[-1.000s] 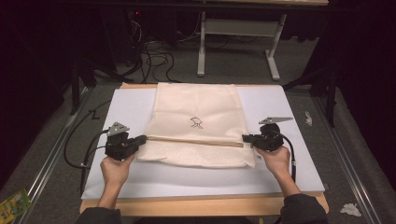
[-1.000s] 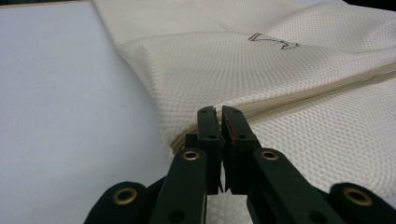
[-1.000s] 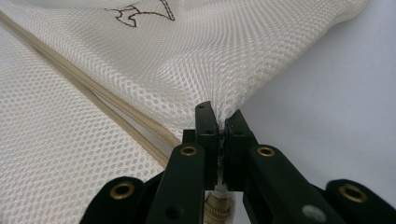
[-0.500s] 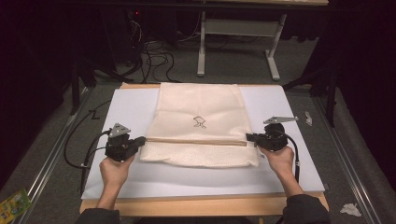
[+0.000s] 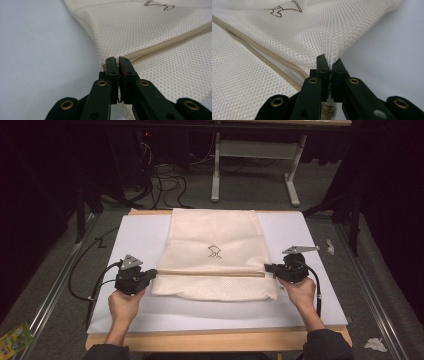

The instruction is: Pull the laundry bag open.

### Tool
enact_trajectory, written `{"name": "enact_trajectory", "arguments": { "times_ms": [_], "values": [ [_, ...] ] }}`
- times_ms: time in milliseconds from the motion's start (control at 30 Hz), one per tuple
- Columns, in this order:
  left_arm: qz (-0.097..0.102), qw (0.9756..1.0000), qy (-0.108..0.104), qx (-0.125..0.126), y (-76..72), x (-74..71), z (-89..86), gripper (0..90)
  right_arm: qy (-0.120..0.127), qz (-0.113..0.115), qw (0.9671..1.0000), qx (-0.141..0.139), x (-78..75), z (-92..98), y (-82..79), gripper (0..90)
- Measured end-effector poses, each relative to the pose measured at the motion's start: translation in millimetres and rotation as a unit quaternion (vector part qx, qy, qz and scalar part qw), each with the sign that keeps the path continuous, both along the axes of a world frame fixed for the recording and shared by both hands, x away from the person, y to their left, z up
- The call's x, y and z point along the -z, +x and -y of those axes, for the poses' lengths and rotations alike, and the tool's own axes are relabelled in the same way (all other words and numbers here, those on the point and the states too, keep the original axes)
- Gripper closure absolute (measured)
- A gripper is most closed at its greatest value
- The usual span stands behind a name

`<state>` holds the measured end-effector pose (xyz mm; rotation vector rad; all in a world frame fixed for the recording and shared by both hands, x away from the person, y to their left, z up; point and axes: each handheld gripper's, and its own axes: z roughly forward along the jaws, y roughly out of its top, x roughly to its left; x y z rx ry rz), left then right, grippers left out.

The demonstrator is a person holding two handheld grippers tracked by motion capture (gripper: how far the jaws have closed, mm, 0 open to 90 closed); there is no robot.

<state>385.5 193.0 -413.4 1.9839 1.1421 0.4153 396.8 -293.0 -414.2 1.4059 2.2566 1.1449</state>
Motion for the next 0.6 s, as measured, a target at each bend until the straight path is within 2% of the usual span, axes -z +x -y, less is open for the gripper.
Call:
{"name": "enact_trajectory", "arguments": {
  "times_ms": [300,467,600],
  "values": [
    [-0.021,0.9997,-0.001,0.007,0.3,11.8,2.3,87.1,-0.002,-0.009,0.9999,0.003,4.0,2.5,0.1,88.8],
    [-0.025,0.9996,-0.007,0.01,-0.3,10.9,2.5,87.1,-0.005,-0.012,0.9999,0.004,4.5,2.6,-0.8,88.6],
    [-0.029,0.9993,0.016,0.015,0.3,14.4,5.5,87.0,-0.004,-0.021,0.9998,0.003,7.7,2.6,0.4,88.2]
  ]
}}
